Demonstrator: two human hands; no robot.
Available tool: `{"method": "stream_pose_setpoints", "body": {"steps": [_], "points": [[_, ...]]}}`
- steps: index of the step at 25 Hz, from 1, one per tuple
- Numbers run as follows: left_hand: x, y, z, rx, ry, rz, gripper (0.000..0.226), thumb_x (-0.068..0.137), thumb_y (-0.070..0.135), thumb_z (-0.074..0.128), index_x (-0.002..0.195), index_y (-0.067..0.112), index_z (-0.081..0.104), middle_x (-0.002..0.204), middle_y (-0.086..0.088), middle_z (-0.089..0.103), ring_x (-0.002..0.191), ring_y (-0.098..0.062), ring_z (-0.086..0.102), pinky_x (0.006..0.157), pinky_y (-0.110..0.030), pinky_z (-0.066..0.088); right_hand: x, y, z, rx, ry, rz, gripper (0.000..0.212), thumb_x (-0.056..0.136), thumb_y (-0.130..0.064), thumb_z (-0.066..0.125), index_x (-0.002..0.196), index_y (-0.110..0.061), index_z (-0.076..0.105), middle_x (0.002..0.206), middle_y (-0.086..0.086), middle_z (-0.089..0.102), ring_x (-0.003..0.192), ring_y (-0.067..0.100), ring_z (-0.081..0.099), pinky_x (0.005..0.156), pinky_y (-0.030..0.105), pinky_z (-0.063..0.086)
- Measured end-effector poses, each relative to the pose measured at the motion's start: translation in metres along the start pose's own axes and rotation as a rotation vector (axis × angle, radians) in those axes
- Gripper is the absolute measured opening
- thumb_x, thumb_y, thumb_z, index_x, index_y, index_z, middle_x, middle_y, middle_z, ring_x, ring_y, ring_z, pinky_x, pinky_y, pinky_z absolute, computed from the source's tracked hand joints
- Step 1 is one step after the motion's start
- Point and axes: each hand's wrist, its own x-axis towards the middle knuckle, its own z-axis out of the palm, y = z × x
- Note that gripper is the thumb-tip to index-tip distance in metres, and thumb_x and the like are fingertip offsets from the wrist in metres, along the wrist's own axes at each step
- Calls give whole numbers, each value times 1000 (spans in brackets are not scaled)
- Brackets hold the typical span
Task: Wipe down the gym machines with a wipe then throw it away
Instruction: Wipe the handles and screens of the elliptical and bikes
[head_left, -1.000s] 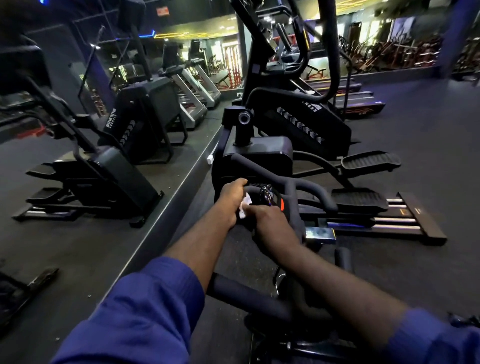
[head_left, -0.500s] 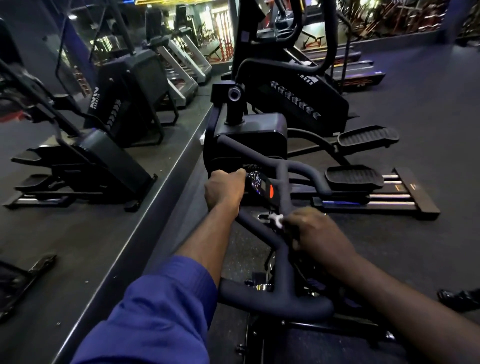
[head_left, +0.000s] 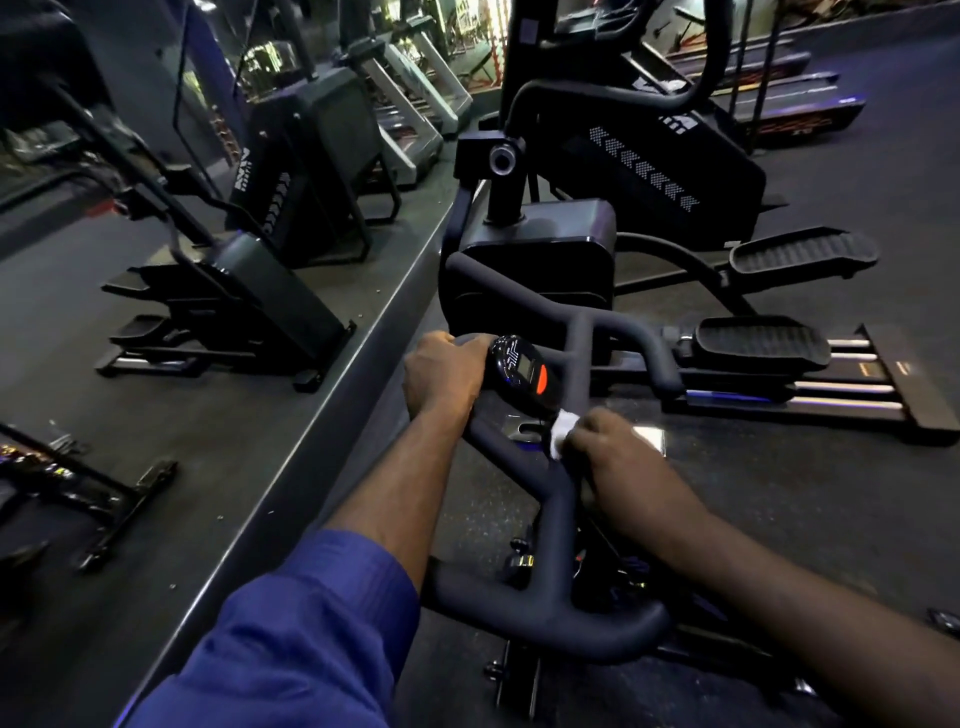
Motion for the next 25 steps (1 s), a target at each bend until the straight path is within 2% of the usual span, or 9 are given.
{"method": "stream_pose_setpoints", "body": {"steps": [2, 5, 8, 10, 13, 15, 17, 22, 25], "points": [[3, -4, 5, 20, 16, -9, 54, 56, 71, 56, 81, 25, 69, 82, -3, 75, 74, -31, 75, 69, -47, 66, 6, 12, -10, 60, -44, -72, 26, 76, -5, 65, 94, -17, 78, 96, 6, 65, 90, 31, 67, 78, 34, 52], [0, 1, 2, 61, 25, 10, 51, 68, 71, 60, 93, 28, 72, 91, -4, 76, 84, -29, 74, 78, -43, 64, 20, 28, -22, 98, 94, -17, 33, 77, -17, 53, 98, -18, 78, 99, 5, 66, 87, 32, 67, 76, 39, 56], [-2, 1, 2, 77, 61, 40, 70, 73, 83, 60, 111, 26, 75, 104, -4, 76, 98, -28, 71, 89, -41, 59, -2, 21, -15, 130, -40, -179, 23, 84, -16, 63, 100, -22, 78, 97, -1, 65, 86, 25, 67, 73, 35, 53], [0, 0, 4, 79, 78, 41, 79, 67, 90, 58, 109, 25, 75, 100, -4, 77, 95, -28, 73, 89, -44, 61, 13, 24, -29, 304, 21, -217, 15, 87, -22, 70, 97, -22, 80, 92, -6, 70, 86, 15, 69, 79, 28, 53], [-2, -1, 4, 87, 105, 48, 66, 76, 82, 62, 107, 25, 76, 98, -7, 77, 95, -29, 72, 89, -42, 60, 76, 22, -56, 435, 342, -194, 23, 90, -20, 69, 110, -19, 81, 115, -6, 71, 108, 3, 64, 100, 10, 42], [-1, -1, 3, 118, 120, 64, 50, 86, 69, 64, 103, 24, 77, 96, -8, 76, 93, -30, 70, 85, -40, 59, 101, 8, -54, 420, 294, -307, 26, 93, -18, 64, 113, -15, 80, 119, -1, 72, 112, 6, 63, 104, 15, 43], [-2, -1, 4, 116, 113, 60, 44, 87, 67, 63, 97, 25, 76, 89, -7, 75, 85, -30, 72, 78, -40, 60, 106, 2, -45, 381, 232, -472, 30, 90, -21, 58, 106, -11, 81, 110, 4, 75, 104, 13, 66, 97, 19, 47], [-1, -3, 5, 96, 123, 46, 55, 75, 76, 60, 88, 25, 75, 79, -1, 74, 79, -25, 72, 76, -40, 60, 113, 24, -39, 397, 245, -488, 33, 78, 2, 71, 102, -16, 83, 99, -1, 76, 96, 15, 68, 88, 27, 54], [0, -2, 5, 94, 122, 57, 53, 77, 75, 61, 84, 24, 74, 77, -1, 73, 78, -25, 71, 74, -39, 59, 116, 21, -39, 425, 196, -580, 28, 81, -10, 64, 101, -17, 83, 99, -1, 76, 95, 15, 66, 87, 30, 55]]}}
